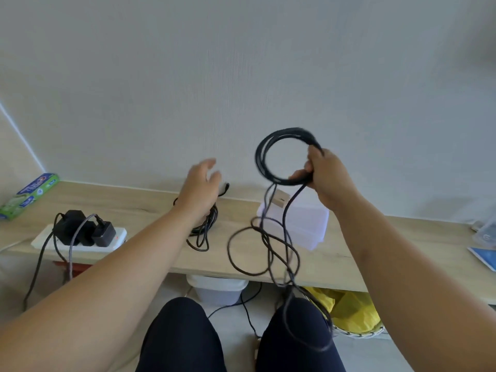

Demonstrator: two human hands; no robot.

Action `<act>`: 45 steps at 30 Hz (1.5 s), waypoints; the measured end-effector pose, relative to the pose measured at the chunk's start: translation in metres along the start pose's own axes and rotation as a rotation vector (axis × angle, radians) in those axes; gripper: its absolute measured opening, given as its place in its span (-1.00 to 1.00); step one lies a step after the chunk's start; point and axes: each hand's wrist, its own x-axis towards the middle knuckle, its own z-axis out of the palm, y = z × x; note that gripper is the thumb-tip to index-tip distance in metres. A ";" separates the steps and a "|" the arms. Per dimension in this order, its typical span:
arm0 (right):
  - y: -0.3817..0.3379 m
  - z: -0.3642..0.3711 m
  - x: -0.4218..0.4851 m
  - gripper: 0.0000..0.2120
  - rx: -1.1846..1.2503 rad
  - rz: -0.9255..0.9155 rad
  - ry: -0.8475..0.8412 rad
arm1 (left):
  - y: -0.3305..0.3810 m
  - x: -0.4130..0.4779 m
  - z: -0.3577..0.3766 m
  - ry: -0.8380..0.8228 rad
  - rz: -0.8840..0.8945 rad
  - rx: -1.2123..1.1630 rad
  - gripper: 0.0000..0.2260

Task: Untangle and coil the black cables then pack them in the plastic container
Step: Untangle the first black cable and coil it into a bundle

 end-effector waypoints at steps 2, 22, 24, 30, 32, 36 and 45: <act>-0.007 0.008 -0.008 -0.80 -0.302 -0.104 -0.152 | 0.039 -0.003 -0.005 0.135 0.157 -0.173 -0.62; 0.041 -0.019 -0.028 -0.80 -0.203 0.080 -0.270 | 0.082 -0.017 -0.008 -0.579 -0.163 -0.677 -0.66; 0.073 -0.014 -0.039 -0.81 -0.392 0.196 -0.327 | 0.078 -0.019 -0.004 -0.567 -0.157 -0.708 -0.67; 0.118 0.010 -0.057 -0.68 -0.349 0.340 -0.316 | 0.071 -0.020 -0.001 -0.543 -0.163 -0.843 -0.67; 0.115 0.010 -0.054 -0.77 -0.390 0.306 -0.290 | 0.065 -0.014 -0.010 -0.421 -0.226 -0.946 -0.66; 0.107 0.000 -0.043 -0.80 -0.395 0.247 -0.215 | 0.052 -0.006 -0.028 -0.284 -0.296 -1.027 -0.63; 0.146 0.057 -0.050 -0.49 -0.283 0.410 -0.272 | 0.049 -0.037 0.008 -0.564 -0.313 -1.109 -0.63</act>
